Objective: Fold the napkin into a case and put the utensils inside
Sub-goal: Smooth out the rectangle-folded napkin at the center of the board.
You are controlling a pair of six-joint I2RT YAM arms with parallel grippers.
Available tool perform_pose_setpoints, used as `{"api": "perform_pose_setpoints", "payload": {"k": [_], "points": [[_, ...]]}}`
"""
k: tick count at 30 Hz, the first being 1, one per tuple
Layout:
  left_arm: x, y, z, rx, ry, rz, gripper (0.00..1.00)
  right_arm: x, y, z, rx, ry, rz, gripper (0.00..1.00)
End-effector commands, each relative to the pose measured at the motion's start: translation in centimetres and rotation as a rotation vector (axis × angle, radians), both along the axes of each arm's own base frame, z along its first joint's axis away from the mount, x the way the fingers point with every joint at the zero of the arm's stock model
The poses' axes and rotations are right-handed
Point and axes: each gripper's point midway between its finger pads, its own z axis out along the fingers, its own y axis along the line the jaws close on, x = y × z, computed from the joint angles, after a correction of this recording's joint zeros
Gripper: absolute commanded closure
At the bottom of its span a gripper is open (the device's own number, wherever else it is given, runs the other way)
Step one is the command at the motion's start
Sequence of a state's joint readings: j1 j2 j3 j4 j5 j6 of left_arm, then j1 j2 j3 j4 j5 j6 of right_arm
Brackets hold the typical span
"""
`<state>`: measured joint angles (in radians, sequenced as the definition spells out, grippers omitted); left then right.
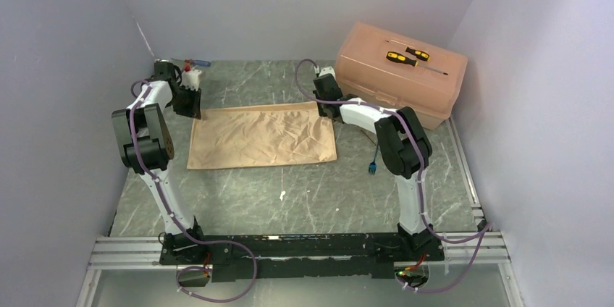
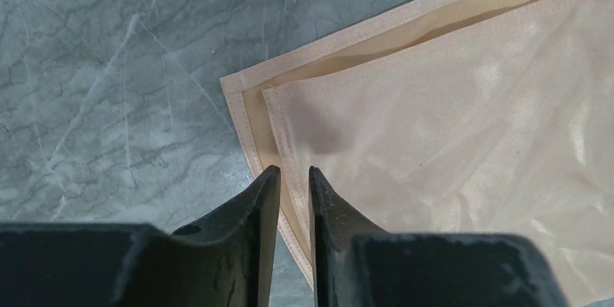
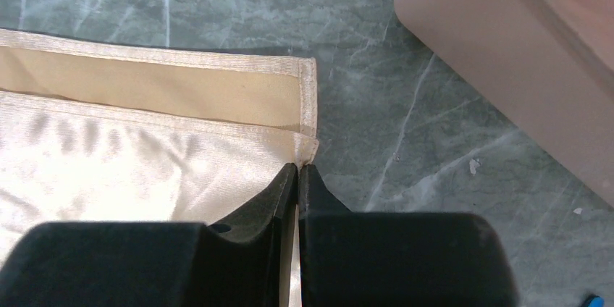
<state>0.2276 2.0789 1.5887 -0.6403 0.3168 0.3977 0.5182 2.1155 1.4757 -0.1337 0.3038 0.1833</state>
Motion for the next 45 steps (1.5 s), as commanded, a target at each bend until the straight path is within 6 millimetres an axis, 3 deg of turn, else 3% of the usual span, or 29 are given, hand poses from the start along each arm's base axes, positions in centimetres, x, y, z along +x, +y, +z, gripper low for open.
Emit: {"api": "perform_pose_setpoints", "payload": {"k": [1, 6, 11, 15, 18, 21, 25, 31, 45], "points": [[0.2, -0.9, 0.7, -0.023, -0.019, -0.022, 0.71, 0.9, 0.9, 5.0, 0.041, -0.105, 0.023, 0.92], [0.3, -0.9, -0.2, -0.021, -0.009, -0.015, 0.62, 1.1, 1.2, 5.2, 0.044, -0.105, 0.030, 0.94], [0.8, -1.0, -0.8, -0.028, -0.007, -0.009, 0.61, 1.0, 1.3, 4.8, 0.044, -0.097, 0.036, 0.95], [1.2, -1.2, -1.3, -0.036, 0.006, -0.007, 0.67, 0.8, 1.5, 4.4, 0.045, -0.087, 0.044, 0.96], [1.4, -1.1, -1.3, -0.027, 0.006, -0.001, 0.80, 0.8, 1.5, 4.4, 0.043, -0.087, 0.046, 0.98], [1.6, -1.1, -0.6, -0.021, -0.018, -0.003, 0.92, 0.9, 1.5, 4.7, 0.039, -0.094, 0.047, 0.99], [1.6, -1.1, 0.8, -0.018, -0.043, -0.005, 0.97, 1.0, 1.5, 5.2, 0.030, -0.102, 0.050, 1.00], [1.6, -1.5, 2.4, -0.031, -0.080, -0.008, 0.97, 1.2, 1.5, 5.5, 0.033, -0.115, 0.054, 1.00], [2.3, -0.9, 3.0, -0.008, -0.103, 0.023, 0.97, 1.3, 1.7, 6.8, 0.048, -0.138, 0.068, 1.00]]}}
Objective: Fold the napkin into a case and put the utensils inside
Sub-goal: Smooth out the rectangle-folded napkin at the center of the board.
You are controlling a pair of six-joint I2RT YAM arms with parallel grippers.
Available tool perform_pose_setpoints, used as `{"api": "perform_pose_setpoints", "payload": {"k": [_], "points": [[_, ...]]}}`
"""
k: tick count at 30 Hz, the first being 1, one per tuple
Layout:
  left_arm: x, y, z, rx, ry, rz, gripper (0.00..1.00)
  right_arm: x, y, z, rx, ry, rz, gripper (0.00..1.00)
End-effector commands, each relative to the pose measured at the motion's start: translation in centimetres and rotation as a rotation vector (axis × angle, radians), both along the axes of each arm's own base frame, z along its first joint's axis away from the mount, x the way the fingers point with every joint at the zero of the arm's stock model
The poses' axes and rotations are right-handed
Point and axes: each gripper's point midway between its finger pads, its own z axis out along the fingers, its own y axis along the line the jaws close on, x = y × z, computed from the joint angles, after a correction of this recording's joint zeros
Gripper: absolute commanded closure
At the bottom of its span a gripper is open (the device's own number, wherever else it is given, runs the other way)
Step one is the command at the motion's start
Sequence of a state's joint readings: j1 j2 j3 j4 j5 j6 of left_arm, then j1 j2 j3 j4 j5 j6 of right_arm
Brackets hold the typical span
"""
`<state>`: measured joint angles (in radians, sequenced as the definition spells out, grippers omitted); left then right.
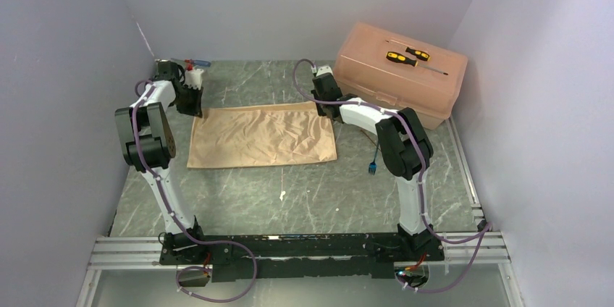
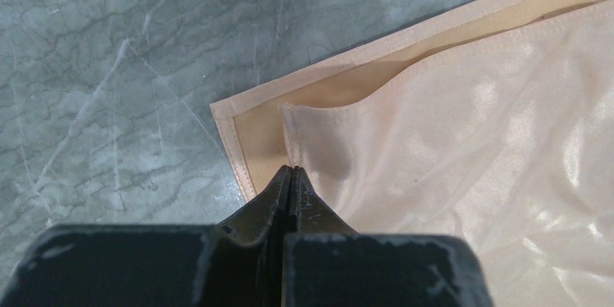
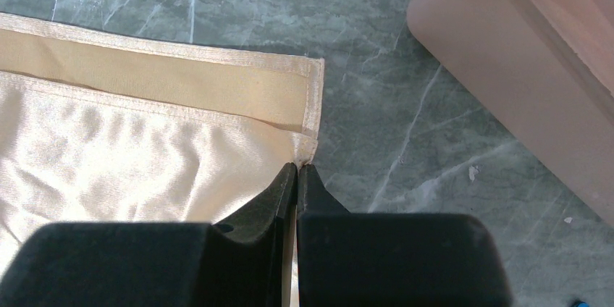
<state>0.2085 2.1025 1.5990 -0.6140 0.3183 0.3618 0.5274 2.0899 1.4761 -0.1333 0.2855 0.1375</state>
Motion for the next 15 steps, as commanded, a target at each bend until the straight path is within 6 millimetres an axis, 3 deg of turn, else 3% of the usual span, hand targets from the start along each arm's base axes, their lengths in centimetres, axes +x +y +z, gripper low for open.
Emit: {"api": "perform_pose_setpoints", "payload": {"k": [1, 8, 15], "points": [[1.6, 0.0, 3.7, 0.007, -0.103, 0.015, 0.97, 1.4, 1.1, 5.6, 0.062, -0.118, 0.017, 1.00], [2.0, 0.6, 4.4, 0.023, -0.134, 0.049, 0.97, 1.7, 1.3, 6.4, 0.071, -0.137, 0.019, 1.00], [1.7, 2.2, 4.3, 0.060, -0.154, 0.102, 0.97, 2.7, 2.2, 5.7, 0.071, -0.128, 0.034, 1.00]]}}
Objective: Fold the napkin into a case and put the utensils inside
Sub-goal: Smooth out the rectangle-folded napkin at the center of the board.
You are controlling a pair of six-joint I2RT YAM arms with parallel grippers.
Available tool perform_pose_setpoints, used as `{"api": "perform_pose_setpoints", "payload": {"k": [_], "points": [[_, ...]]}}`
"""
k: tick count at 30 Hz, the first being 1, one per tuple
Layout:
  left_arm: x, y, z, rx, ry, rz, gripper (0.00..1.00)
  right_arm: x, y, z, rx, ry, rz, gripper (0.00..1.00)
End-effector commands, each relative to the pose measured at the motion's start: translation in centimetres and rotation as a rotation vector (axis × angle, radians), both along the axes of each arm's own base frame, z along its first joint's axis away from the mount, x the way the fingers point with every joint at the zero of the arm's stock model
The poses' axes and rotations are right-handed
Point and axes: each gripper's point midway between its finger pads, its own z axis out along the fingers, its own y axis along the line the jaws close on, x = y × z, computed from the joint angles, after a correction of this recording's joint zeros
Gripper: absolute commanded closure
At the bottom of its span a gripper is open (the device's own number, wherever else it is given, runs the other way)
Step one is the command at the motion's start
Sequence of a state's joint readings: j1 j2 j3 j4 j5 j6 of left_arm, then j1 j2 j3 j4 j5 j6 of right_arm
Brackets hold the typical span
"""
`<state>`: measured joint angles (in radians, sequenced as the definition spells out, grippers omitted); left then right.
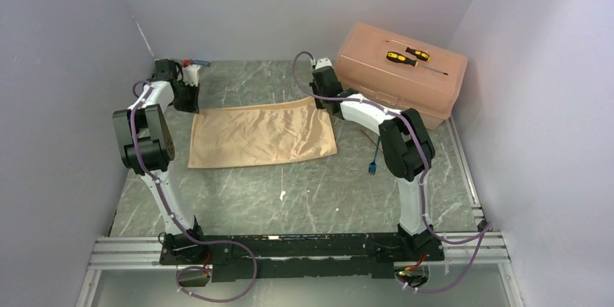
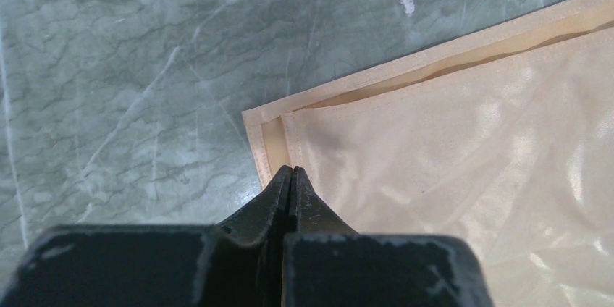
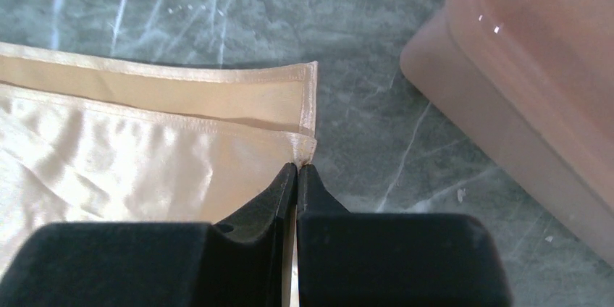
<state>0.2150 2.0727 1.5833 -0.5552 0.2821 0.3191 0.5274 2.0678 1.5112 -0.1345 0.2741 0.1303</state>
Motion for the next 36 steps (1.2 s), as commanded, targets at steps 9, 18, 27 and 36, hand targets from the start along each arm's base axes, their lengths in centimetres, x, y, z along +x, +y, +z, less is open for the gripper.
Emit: {"api": "perform_pose_setpoints", "payload": {"k": [9, 18, 27, 36], "points": [[0.3, 0.9, 2.0, 0.022, -0.065, 0.025, 0.97, 2.3, 1.2, 0.7, -0.008, -0.030, 0.008, 0.80], [0.3, -1.3, 1.6, -0.060, -0.022, -0.025, 0.72, 1.5, -0.5, -0.4, -0.030, -0.016, -0.052, 0.50], [1.3, -1.1, -0.6, -0.025, -0.005, -0.027, 0.62, 1.5, -1.0, 0.9, -0.032, -0.044, -0.069, 0.42], [1.7, -0.9, -1.6, -0.002, -0.004, -0.016, 0.73, 3.9, 1.3, 2.0, 0.014, -0.076, -0.014, 0.55]]}}
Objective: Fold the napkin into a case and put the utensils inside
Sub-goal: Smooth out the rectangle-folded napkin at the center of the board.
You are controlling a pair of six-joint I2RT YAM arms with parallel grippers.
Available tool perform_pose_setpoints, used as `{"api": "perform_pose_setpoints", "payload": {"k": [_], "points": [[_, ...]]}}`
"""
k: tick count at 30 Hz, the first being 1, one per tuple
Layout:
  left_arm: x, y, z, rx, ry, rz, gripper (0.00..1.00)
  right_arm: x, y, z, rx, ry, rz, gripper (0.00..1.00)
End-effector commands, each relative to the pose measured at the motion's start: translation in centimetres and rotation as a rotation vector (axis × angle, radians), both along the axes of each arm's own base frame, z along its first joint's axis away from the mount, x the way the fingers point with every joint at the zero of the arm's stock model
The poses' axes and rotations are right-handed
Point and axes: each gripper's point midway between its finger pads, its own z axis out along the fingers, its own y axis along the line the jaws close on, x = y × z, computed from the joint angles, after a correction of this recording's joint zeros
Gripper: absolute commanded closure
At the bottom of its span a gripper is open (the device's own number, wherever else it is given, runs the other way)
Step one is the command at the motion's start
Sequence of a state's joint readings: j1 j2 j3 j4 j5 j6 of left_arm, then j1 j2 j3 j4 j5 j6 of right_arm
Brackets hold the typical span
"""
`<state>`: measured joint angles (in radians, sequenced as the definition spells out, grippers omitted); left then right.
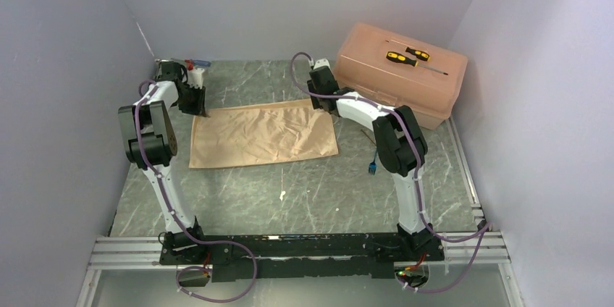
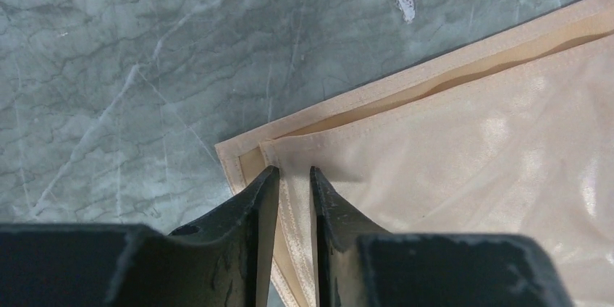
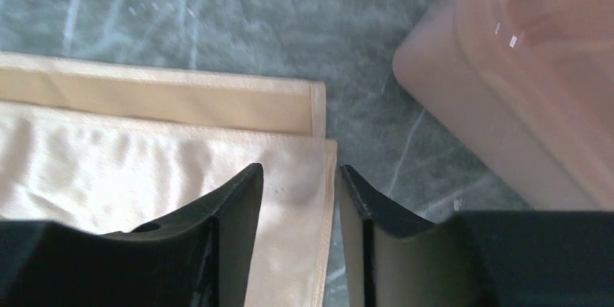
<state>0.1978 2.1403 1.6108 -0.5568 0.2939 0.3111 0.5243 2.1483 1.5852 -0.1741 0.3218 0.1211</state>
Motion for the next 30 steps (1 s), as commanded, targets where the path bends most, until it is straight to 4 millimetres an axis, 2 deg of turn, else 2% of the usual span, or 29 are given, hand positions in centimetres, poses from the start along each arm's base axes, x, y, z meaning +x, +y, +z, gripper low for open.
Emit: {"api": "perform_pose_setpoints", "payload": {"k": [1, 4, 8, 11, 21, 26, 30], "points": [[1.3, 0.1, 0.6, 0.021, -0.044, 0.002, 0.77, 3.0, 2.2, 3.7, 0.075, -0.099, 0.028, 0.57], [1.2, -0.2, 0.6, 0.012, -0.043, 0.004, 0.90, 4.0, 3.0, 3.1, 0.090, -0.096, 0.039, 0.66], [1.1, -0.4, 1.1, 0.000, -0.052, 0.004, 0.94, 4.8, 3.6, 1.6, 0.091, -0.077, 0.038, 0.78], [1.1, -0.6, 1.7, -0.008, -0.061, 0.004, 0.97, 4.9, 4.0, 0.6, 0.104, -0.064, 0.036, 0.82], [1.5, -0.7, 3.4, -0.012, -0.096, 0.011, 0.97, 4.5, 3.4, -2.8, 0.083, -0.008, 0.003, 0.99], [1.3, -0.3, 3.0, 0.007, -0.093, 0.014, 0.97, 4.4, 2.8, -3.9, 0.099, 0.018, -0.012, 1.00], [1.2, -0.2, 3.1, 0.017, -0.095, 0.015, 0.97, 4.4, 2.3, -3.9, 0.115, 0.026, -0.019, 1.00]]}}
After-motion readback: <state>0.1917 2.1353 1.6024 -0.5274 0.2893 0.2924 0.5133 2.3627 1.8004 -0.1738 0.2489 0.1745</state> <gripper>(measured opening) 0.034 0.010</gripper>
